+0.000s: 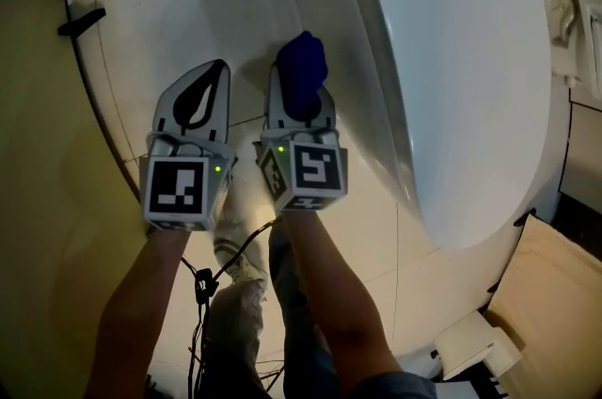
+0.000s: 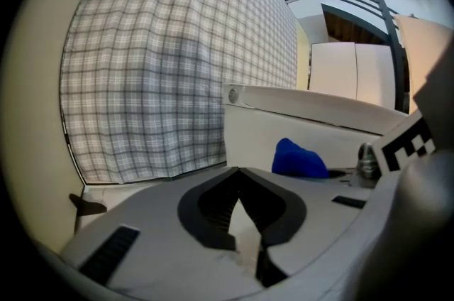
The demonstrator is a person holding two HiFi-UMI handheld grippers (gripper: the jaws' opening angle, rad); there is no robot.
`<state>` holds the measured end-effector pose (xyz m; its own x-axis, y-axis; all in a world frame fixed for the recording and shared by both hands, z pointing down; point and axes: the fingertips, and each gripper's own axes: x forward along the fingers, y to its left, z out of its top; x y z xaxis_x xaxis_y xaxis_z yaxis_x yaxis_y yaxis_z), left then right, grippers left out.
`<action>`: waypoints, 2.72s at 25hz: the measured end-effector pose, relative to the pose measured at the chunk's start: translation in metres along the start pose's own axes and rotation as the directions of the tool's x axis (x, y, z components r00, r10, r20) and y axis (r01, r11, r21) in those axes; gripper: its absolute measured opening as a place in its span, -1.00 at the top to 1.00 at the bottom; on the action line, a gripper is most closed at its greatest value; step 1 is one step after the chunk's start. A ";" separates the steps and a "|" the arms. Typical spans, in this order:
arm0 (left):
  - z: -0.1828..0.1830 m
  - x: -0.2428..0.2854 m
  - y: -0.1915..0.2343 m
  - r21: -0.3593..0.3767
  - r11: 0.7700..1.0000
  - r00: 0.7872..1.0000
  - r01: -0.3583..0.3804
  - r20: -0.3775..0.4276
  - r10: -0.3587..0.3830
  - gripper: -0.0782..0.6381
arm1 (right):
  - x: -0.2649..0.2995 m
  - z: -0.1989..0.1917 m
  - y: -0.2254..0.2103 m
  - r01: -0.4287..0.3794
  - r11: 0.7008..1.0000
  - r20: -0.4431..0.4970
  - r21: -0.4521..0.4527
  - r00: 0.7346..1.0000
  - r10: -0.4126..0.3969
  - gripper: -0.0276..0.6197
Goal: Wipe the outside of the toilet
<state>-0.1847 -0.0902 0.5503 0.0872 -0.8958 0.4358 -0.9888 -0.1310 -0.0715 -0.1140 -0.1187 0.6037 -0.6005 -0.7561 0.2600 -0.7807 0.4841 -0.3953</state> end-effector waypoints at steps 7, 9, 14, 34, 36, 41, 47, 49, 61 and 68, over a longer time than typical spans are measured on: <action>0.001 0.034 0.063 -0.021 0.993 0.994 -0.113 0.006 0.113 0.73 | 0.141 0.006 -0.004 -0.083 0.996 -0.033 -0.039 0.996 0.082 0.69; -0.001 0.045 0.072 -0.017 0.992 0.992 -0.124 0.013 0.124 0.73 | 0.174 0.003 -0.015 -0.069 0.997 -0.052 -0.032 0.996 0.067 0.69; -0.019 0.069 0.085 -0.026 0.990 0.990 -0.137 0.011 0.137 0.73 | 0.222 -0.010 -0.039 -0.029 0.999 -0.082 -0.032 0.996 0.027 0.69; -0.087 0.006 -0.078 0.006 0.991 0.988 0.135 -0.081 -0.134 0.73 | -0.071 -0.115 -0.086 0.228 0.973 -0.134 0.043 0.966 -0.220 0.69; -0.089 0.000 -0.084 0.002 0.990 0.987 0.141 -0.083 -0.141 0.74 | -0.076 -0.114 -0.085 0.221 0.975 -0.127 0.035 0.968 -0.215 0.69; -0.093 0.013 -0.063 -0.015 0.995 0.992 0.095 -0.078 -0.096 0.73 | -0.025 -0.110 -0.060 0.120 0.993 -0.114 0.012 0.986 -0.118 0.69; -0.096 0.056 0.004 -0.009 1.000 0.998 0.011 -0.065 -0.011 0.73 | 0.111 -0.098 -0.043 0.005 1.000 -0.095 -0.011 0.995 -0.006 0.69; -0.097 0.069 0.023 -0.013 1.000 0.998 -0.013 -0.068 0.012 0.73 | 0.150 -0.099 -0.045 -0.001 1.000 -0.105 0.005 0.994 0.002 0.69; -0.121 0.122 0.065 0.029 0.998 0.996 -0.057 -0.064 0.058 0.74 | 0.239 -0.124 -0.082 0.009 1.000 -0.140 -0.003 0.990 -0.010 0.69; -0.129 0.114 0.002 0.033 0.999 0.995 0.043 -0.095 -0.040 0.73 | 0.125 -0.159 -0.095 0.086 0.996 -0.177 0.027 0.981 -0.080 0.69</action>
<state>-0.1919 -0.1380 0.7157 0.1144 -0.8456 0.5214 -0.9795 -0.1835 -0.0827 -0.1423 -0.1892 0.8135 -0.5576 -0.7023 0.4425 -0.8243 0.4054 -0.3952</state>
